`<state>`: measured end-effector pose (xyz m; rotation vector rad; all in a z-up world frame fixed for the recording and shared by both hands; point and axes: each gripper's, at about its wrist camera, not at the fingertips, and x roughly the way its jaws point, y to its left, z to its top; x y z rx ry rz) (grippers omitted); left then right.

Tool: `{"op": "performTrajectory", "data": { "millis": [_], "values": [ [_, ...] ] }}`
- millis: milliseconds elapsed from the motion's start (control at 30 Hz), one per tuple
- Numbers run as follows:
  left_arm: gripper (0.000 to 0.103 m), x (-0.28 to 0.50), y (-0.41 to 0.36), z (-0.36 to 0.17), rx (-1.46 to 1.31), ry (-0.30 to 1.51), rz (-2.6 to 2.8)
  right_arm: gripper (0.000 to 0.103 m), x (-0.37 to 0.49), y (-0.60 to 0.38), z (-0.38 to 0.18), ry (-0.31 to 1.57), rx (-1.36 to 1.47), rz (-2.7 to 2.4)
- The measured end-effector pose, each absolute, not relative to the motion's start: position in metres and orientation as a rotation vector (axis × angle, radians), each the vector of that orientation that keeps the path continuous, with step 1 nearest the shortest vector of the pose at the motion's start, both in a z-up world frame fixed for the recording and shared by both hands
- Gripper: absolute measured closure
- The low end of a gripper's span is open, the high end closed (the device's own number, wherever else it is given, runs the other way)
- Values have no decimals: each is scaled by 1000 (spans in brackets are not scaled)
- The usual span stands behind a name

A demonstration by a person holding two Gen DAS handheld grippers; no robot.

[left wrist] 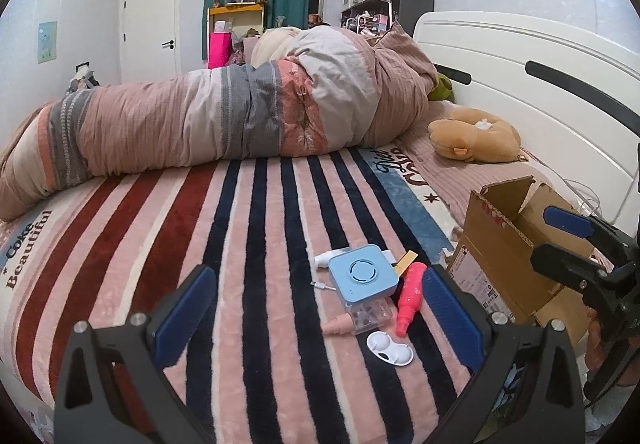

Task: Organize rigid objects
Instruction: 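Move the right tool toward the light-blue square case on the bed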

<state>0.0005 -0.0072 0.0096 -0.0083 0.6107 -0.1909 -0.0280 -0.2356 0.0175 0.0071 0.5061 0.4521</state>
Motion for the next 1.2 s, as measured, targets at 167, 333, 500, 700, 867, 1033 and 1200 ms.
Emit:
{"op": "performTrajectory", "data": {
  "millis": [167, 333, 500, 700, 867, 1033, 1200],
  "values": [
    [1, -5, -2, 9, -20, 606, -191, 0, -32, -230, 17, 506, -24, 436],
    [1, -11, 0, 12, -19, 597, -193, 0, -34, -230, 16, 508, -35, 408],
    [1, -14, 0, 13, -19, 589, -194, 0, -36, -231, 17, 502, -32, 405],
    [1, -14, -2, 14, -22, 591, -199, 0, -37, -232, 17, 509, -33, 399],
    [1, -14, -2, 14, -21, 590, -196, 0, -36, -231, 17, 509, -39, 408],
    [1, -13, -1, 14, -26, 592, -194, 0, -34, -229, 17, 510, -39, 416],
    [1, -12, 0, 14, -28, 590, -198, 0, -33, -226, 17, 503, -51, 404]
  ]
}}
